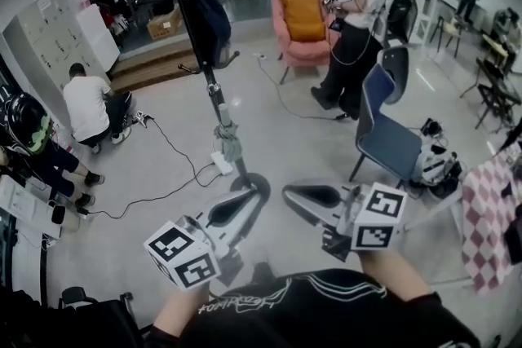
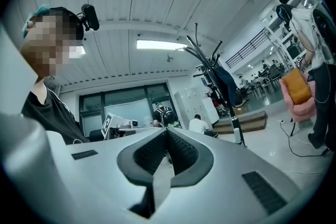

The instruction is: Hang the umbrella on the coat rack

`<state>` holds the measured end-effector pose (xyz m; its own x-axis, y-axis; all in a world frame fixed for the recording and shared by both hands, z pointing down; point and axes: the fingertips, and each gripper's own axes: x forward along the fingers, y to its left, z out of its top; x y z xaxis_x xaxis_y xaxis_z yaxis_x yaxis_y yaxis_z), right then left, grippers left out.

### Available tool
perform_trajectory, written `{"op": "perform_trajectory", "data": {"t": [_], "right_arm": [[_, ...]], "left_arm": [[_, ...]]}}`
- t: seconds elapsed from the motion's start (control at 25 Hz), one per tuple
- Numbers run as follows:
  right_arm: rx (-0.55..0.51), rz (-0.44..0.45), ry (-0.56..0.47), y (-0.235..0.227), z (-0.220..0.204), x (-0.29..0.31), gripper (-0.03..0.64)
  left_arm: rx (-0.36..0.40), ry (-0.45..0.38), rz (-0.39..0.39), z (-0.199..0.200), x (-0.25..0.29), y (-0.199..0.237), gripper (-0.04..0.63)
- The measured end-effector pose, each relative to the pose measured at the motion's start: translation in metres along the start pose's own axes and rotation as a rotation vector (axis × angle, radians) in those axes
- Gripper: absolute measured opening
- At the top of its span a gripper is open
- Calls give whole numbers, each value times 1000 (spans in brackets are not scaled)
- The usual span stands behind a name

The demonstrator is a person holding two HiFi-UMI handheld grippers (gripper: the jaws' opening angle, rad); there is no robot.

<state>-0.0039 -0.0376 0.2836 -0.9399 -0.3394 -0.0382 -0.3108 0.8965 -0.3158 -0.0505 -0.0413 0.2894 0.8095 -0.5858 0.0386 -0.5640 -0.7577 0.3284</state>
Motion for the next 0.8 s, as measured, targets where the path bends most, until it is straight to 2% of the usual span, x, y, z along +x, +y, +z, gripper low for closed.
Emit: {"op": "perform_trajectory", "data": {"t": [0.4, 0.8], "right_arm": [[-41, 15, -27, 32, 9, -29, 14], [-56, 19, -43, 49, 14, -45, 14]], "left_arm": [[54, -10, -14, 3, -5, -46, 9], [75, -5, -13, 4, -6, -66, 9]]}}
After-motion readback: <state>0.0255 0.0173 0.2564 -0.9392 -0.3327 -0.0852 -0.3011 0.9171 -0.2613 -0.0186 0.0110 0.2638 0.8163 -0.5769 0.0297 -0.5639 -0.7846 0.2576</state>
